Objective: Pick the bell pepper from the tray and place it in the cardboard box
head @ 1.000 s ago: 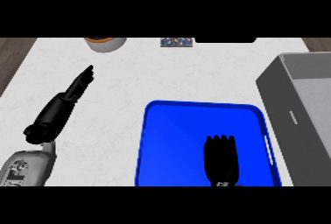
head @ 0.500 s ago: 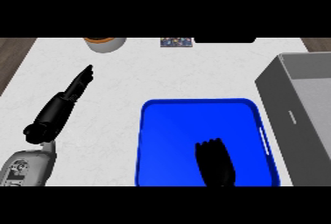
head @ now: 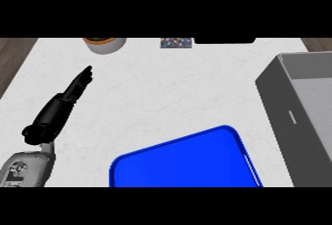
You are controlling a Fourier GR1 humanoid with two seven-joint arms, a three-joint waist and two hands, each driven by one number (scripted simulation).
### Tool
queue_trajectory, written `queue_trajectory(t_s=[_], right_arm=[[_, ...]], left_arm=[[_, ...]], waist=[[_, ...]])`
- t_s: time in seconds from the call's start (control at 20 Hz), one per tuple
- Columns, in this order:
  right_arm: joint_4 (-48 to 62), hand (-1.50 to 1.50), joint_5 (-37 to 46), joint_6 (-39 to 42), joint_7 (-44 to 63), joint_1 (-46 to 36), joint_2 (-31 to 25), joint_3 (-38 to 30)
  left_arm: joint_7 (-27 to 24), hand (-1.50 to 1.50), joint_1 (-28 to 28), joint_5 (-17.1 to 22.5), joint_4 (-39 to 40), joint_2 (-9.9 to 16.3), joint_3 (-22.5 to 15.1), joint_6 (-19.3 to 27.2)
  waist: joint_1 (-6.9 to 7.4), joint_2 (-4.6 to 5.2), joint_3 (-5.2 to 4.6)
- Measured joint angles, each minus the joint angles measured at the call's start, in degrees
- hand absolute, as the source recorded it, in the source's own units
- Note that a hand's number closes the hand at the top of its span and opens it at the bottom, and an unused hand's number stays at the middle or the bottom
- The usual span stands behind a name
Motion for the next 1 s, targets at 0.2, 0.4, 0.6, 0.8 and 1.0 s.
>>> queue_trajectory(t_s=[0.2,0.4,0.6,0.8,1.0], right_arm=[[-7.5,1.5,-2.3,-7.3,-8.1,2.0,-10.5,-0.9],[-10.7,1.5,-5.3,-12.3,-11.5,5.2,-17.9,-3.3],[-16.8,1.5,-13.1,-18.3,-12.0,9.0,-22.6,-9.6],[-21.7,1.5,-22.7,-23.8,-10.7,12.7,-25.1,-18.3],[-21.4,1.5,-30.6,-27.2,-10.0,14.4,-27.0,-27.6]], left_arm=[[0.2,0.0,0.3,0.2,0.0,0.4,0.7,0.0],[0.2,0.0,0.9,0.3,-0.5,0.5,1.2,0.3],[0.0,0.0,1.6,0.5,-0.6,0.8,1.7,0.3],[-0.1,0.0,2.2,0.4,-1.5,0.8,1.8,0.5],[0.2,0.0,1.5,0.6,-1.7,0.9,1.9,0.2]], waist=[[-0.97,-0.08,0.06],[-1.93,-0.11,0.05],[-2.7,0.21,0.07],[-2.53,0.54,0.07],[-2.04,0.88,0.05]])
